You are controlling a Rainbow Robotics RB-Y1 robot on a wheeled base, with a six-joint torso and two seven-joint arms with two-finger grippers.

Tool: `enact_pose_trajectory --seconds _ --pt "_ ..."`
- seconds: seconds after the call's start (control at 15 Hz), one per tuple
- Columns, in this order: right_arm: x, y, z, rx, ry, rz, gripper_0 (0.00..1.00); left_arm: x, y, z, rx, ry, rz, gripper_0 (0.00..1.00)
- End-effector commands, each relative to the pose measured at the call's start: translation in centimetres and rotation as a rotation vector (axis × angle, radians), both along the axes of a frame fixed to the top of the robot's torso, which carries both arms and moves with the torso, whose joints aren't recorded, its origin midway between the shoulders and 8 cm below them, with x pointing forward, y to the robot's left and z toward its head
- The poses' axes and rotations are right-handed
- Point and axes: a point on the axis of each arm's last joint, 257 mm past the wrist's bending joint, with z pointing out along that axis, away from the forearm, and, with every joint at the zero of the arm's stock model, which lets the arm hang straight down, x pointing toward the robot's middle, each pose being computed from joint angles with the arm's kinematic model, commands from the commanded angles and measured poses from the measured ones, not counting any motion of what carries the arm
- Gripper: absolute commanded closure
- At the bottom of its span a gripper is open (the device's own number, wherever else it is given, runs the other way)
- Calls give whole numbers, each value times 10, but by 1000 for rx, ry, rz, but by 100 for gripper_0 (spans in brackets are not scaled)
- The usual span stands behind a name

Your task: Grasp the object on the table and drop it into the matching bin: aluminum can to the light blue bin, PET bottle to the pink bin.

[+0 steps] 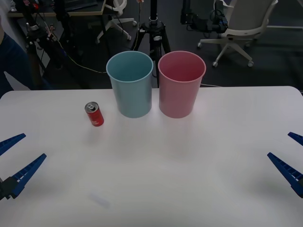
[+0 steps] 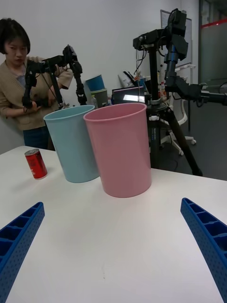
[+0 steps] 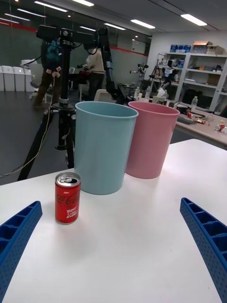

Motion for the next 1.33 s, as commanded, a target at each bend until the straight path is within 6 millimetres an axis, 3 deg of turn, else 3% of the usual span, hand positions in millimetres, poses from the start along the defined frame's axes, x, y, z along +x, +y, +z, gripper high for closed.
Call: enact_pose_trajectory --seconds 0.07,0.27,0.53,0.8,1.2,1.33 --pt "0 0 0 0 0 0 0 2 -9 -1 -13 -6 -13 0" --pt "0 0 0 0 0 0 0 0 -17 -2 -9 -6 -28 0" --pt "0 0 0 0 0 0 0 -3 -9 -13 11 9 11 0" --pt "0 0 0 0 0 0 0 13 5 -24 39 -7 129 0" --pt "0 0 0 0 0 0 0 38 -12 -49 69 -6 127 0" --pt "0 0 0 0 0 0 0 50 -21 -68 66 28 103 0"
